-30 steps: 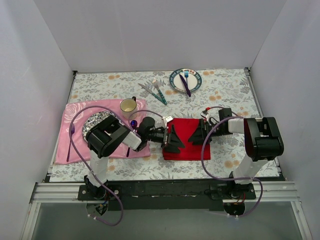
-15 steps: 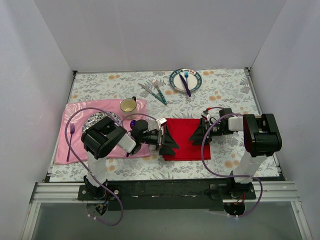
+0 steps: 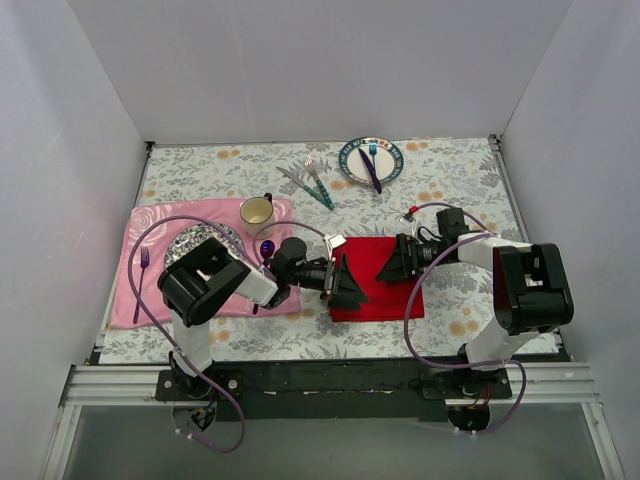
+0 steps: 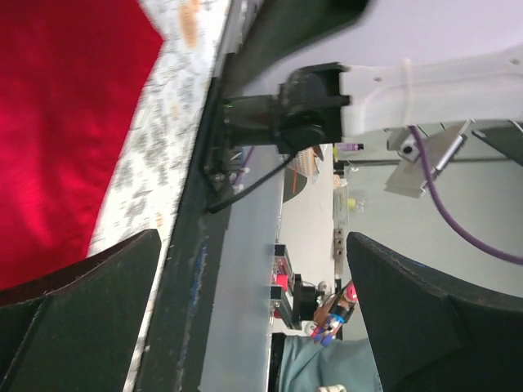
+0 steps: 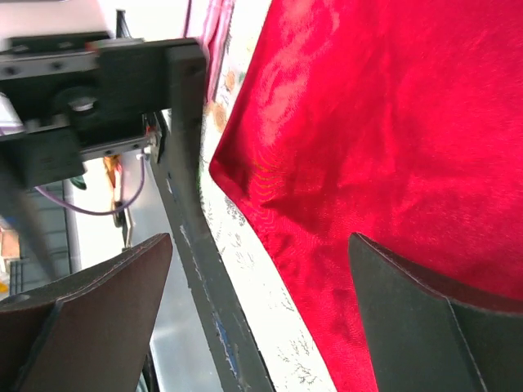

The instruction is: Fold the napkin into a case and place the utensils inside

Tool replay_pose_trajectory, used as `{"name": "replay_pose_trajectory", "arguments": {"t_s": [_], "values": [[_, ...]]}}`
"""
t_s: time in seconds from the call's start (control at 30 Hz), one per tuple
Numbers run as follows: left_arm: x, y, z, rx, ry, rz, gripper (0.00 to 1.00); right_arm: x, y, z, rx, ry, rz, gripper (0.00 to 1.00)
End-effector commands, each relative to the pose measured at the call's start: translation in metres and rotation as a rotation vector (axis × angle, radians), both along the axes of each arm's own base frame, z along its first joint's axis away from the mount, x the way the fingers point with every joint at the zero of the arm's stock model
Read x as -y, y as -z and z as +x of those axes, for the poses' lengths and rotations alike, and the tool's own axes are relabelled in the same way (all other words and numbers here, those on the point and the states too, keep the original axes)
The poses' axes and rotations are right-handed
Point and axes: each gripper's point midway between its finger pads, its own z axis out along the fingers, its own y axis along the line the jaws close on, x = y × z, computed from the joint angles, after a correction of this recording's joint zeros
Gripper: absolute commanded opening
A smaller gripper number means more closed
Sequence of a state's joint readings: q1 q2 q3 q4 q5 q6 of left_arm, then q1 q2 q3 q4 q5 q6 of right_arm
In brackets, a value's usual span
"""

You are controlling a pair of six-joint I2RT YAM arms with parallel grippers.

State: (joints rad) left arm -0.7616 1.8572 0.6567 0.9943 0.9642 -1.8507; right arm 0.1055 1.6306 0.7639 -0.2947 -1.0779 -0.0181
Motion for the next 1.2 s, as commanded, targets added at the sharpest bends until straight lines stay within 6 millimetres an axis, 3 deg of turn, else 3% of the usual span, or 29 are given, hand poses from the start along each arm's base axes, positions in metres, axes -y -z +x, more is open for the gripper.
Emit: {"name": "replay_pose_trajectory", "arguments": {"t_s": [0.0,0.27,0.33,0.4,0.53,0.57,0.63,0.67,0.73,0.77,0.83,0.9,1.17], "values": [[-0.006,0.033,0.0,-0.044,-0.031,0.101,0.98,-0.003,0.009,-0.002,-0.011,-0.008,-0.03,0.96],[-0.011,0.06,-0.002,-0.117,-0.047,0.159,0.98,0.003,0.05,-0.001,-0.12,0.014,-0.107,0.84],[-0.01,0.052,0.0,-0.096,-0.04,0.134,0.98,0.006,0.051,0.001,-0.129,0.02,-0.117,0.84],[-0.008,0.025,0.001,0.007,-0.003,0.077,0.98,0.004,0.039,0.003,-0.108,-0.002,-0.084,0.83],[-0.002,-0.03,0.028,0.245,-0.012,0.012,0.98,-0.006,-0.021,0.024,0.041,-0.023,0.04,0.85],[0.0,-0.049,0.05,0.294,-0.05,-0.006,0.98,-0.009,-0.042,0.038,0.089,-0.005,0.068,0.87],[0.0,-0.053,0.078,0.267,-0.114,0.031,0.98,-0.01,-0.059,0.052,0.125,0.024,0.096,0.92],[-0.002,-0.064,0.1,0.267,-0.163,0.019,0.98,-0.011,-0.066,0.059,0.139,0.04,0.103,0.94],[0.0,-0.058,0.124,0.195,-0.221,0.044,0.98,-0.015,-0.072,0.075,0.131,0.088,0.126,0.96],[0.004,-0.066,0.138,0.194,-0.261,0.04,0.98,-0.015,-0.069,0.078,0.126,0.102,0.134,0.96],[0.009,-0.05,0.15,0.115,-0.287,0.093,0.98,-0.018,-0.07,0.092,0.114,0.148,0.158,0.96],[0.015,-0.053,0.156,0.106,-0.29,0.058,0.98,-0.02,-0.071,0.103,0.14,0.177,0.183,0.96],[0.023,-0.015,0.177,0.031,-0.314,0.059,0.98,-0.026,-0.042,0.135,0.042,0.258,0.22,0.94]]}}
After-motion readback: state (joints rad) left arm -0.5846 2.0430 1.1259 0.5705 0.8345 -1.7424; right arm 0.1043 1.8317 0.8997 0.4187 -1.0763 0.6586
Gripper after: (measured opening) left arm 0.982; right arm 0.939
